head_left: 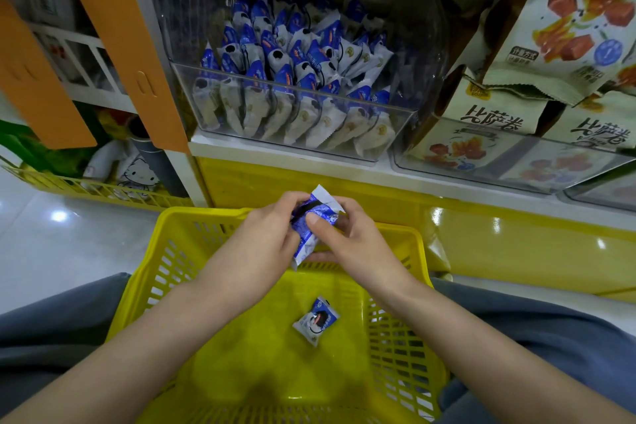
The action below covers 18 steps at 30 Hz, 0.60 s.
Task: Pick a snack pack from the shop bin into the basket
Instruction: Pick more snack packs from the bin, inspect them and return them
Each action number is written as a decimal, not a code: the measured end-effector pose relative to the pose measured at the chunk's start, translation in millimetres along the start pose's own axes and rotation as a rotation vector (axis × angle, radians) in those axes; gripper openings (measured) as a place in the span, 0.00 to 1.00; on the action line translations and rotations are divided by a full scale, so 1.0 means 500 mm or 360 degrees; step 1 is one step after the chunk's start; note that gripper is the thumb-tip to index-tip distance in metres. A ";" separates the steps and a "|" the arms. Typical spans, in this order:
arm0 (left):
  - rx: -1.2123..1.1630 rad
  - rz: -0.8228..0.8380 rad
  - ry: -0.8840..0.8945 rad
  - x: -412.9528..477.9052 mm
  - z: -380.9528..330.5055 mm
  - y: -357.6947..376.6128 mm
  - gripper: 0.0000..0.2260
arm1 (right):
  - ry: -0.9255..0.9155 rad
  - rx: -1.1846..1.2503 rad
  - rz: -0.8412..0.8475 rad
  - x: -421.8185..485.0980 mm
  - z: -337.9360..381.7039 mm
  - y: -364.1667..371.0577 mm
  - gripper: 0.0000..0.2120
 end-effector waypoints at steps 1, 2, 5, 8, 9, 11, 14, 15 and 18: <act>0.0033 -0.0006 0.0009 -0.001 0.000 0.000 0.18 | -0.0021 -0.0012 0.0014 0.000 0.000 0.002 0.11; 0.0062 -0.0012 0.0021 -0.001 0.000 0.000 0.17 | -0.0043 -0.0029 0.0028 0.000 0.001 0.004 0.11; 0.0141 -0.0063 0.0040 0.000 -0.003 -0.008 0.12 | -0.0102 -0.0101 0.0063 0.001 0.002 0.006 0.09; 0.0230 -0.0105 0.0012 0.001 -0.006 -0.017 0.10 | -0.0149 -0.0183 0.0097 0.000 0.004 0.008 0.08; 0.0240 -0.0113 -0.0003 0.001 -0.007 -0.019 0.09 | -0.0170 -0.0218 0.0101 0.000 0.004 0.008 0.08; 0.0245 -0.0129 -0.0040 0.002 -0.007 -0.023 0.08 | -0.0205 -0.0281 0.0094 0.000 0.004 0.007 0.09; 0.0352 -0.0195 -0.0022 0.003 -0.010 -0.035 0.09 | -0.0285 -0.0524 0.0088 -0.004 0.004 0.006 0.12; 0.0403 -0.0212 0.0004 0.003 -0.012 -0.039 0.10 | -0.0312 -0.0628 0.0103 -0.007 0.004 0.008 0.14; 0.0410 -0.0201 0.0019 0.005 -0.009 -0.038 0.11 | -0.0331 -0.0758 0.0124 -0.010 0.000 0.010 0.17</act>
Point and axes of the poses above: each hand's wrist, its own x-axis towards the middle knuckle, its own y-axis out of the palm, z = x × y, the point moved 5 cm from there along x, towards the middle knuckle, and after that the axes turned 1 degree about -y, right-handed, at the moved point
